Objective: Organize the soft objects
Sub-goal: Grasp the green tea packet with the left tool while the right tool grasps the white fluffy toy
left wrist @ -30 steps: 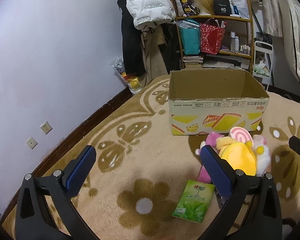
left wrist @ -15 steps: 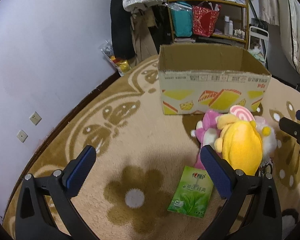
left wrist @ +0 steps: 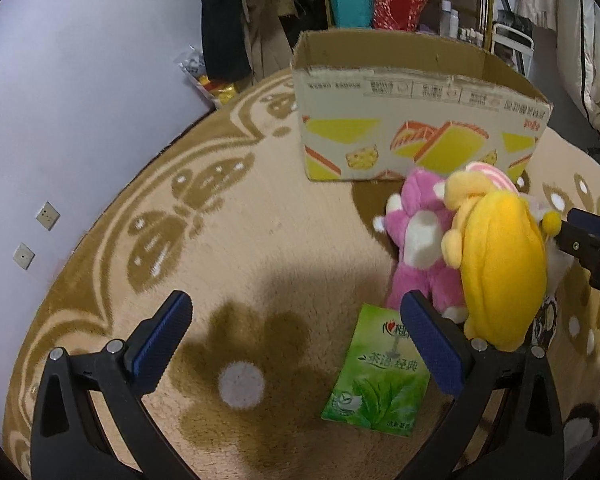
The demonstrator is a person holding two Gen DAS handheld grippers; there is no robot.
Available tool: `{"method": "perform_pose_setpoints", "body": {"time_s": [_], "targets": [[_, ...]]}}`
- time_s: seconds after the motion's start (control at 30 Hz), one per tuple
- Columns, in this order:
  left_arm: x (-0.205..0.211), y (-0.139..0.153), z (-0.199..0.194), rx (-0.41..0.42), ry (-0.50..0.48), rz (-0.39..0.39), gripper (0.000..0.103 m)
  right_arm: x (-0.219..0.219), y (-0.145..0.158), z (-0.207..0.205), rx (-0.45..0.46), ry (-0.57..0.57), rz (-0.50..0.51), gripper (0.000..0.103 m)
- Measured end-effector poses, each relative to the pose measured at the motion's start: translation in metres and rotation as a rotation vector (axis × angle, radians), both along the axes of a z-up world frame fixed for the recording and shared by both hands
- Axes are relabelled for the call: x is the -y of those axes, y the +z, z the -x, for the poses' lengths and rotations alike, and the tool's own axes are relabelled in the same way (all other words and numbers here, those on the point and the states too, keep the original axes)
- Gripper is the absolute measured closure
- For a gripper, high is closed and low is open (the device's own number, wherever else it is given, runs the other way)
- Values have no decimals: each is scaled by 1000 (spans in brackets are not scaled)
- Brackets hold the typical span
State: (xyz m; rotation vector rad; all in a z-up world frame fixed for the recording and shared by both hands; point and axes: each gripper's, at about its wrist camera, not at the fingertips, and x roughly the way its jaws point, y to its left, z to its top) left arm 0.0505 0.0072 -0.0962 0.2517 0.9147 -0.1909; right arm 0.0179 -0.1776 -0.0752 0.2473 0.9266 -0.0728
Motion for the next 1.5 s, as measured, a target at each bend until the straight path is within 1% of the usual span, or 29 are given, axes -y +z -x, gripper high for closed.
{"method": "perform_pose_setpoints", "body": {"time_s": [0.3,0.47,0.53,0.57,0.67,0.73,0.77,0.87,0.97,1.0,1.1,1.23,1.3,1.37,1.4,1.47,1.5], "targets": [[9,-17,1,-45,-53,-15,0,-7,-9,-4,-28,18,-34,21],[12,-21,2,-61,-78,-12,0,-8,-11,-5,-40,26,-69,27],[12,-22,3,-65,-84,-12,0,-12,-10,-5,-42,45,-67,36],[12,-22,4,-67,-87,-11,0,-14,-10,-5,-43,55,-70,38],[15,-23,6,-70,-105,-16,0,-19,-9,-5,-44,84,-74,49],[16,-23,8,-68,-117,-20,0,-23,-9,-6,-43,99,-82,61],[18,-23,9,-67,-126,-24,0,-24,-9,-6,-42,108,-82,62],[21,-22,14,-64,-140,-35,1,-29,-10,-8,-47,117,-68,62],[21,-22,15,-68,-146,-32,2,-28,-15,-11,-54,105,-94,61],[21,-23,15,-72,-148,-27,2,-26,-16,-11,-57,101,-104,59],[19,-28,13,-100,-154,2,3,-23,-23,-13,-83,100,-133,55],[14,-33,10,-141,-159,53,3,-25,-24,-15,-86,103,-129,55],[14,-36,11,-167,-170,66,4,-26,-24,-15,-88,106,-126,56],[15,-38,13,-175,-182,71,9,-26,-23,-14,-87,111,-118,57],[16,-39,14,-177,-189,67,12,-26,-23,-13,-86,115,-115,60],[20,-42,15,-185,-199,37,18,-28,-21,-12,-82,121,-102,63],[22,-44,16,-188,-201,17,25,-29,-21,-12,-79,122,-93,64]]}}
